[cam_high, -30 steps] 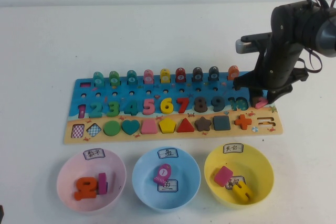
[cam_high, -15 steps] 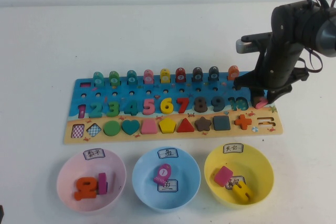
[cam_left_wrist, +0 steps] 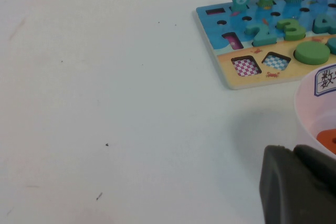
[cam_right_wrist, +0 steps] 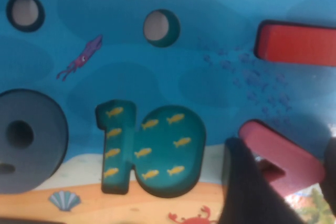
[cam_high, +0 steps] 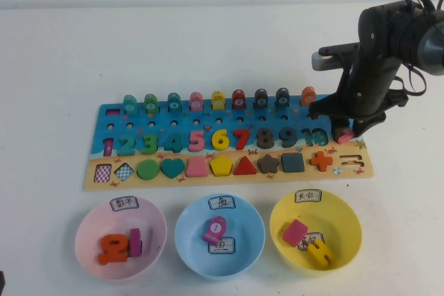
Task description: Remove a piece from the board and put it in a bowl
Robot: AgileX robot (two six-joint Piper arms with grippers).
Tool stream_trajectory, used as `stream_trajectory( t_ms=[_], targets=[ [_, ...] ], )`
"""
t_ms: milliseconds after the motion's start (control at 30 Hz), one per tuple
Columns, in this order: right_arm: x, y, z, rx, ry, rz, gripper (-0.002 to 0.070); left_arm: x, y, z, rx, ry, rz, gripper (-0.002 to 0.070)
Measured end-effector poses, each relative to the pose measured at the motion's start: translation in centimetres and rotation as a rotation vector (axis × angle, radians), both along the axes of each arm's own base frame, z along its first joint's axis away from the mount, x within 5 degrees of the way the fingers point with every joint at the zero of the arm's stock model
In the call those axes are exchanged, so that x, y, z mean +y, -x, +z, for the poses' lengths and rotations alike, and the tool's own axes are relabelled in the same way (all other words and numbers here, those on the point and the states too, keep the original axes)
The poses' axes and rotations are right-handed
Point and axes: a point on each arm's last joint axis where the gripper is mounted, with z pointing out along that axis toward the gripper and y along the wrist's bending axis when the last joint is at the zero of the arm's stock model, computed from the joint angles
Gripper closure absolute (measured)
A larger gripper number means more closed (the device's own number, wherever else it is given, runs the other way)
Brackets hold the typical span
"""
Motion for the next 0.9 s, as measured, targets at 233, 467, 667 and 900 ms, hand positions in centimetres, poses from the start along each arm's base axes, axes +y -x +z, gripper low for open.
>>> stream_trajectory(
  t_ms=[233,467,667,900],
  targets=[
    [0.0,0.0,0.3,-0.007,0.000,0.001,0.0412,0.0,0.0,0.0,0.000,0.000,0.000,0.0678],
    [-0.2,0.3,2.1,-0.046,-0.007,0.002,0.0412,0.0,0.0,0.0,0.000,0.000,0.000,0.0678],
    [-0.2,1.2,4.2,-0.052,0.005,0.014,0.0412,0.0,0.0,0.0,0.000,0.000,0.000,0.0678],
    [1.3,4.3,7.8,-0.105,0.018,0.077,0.0412,0.0,0.0,0.0,0.000,0.000,0.000,0.0678]
  ],
)
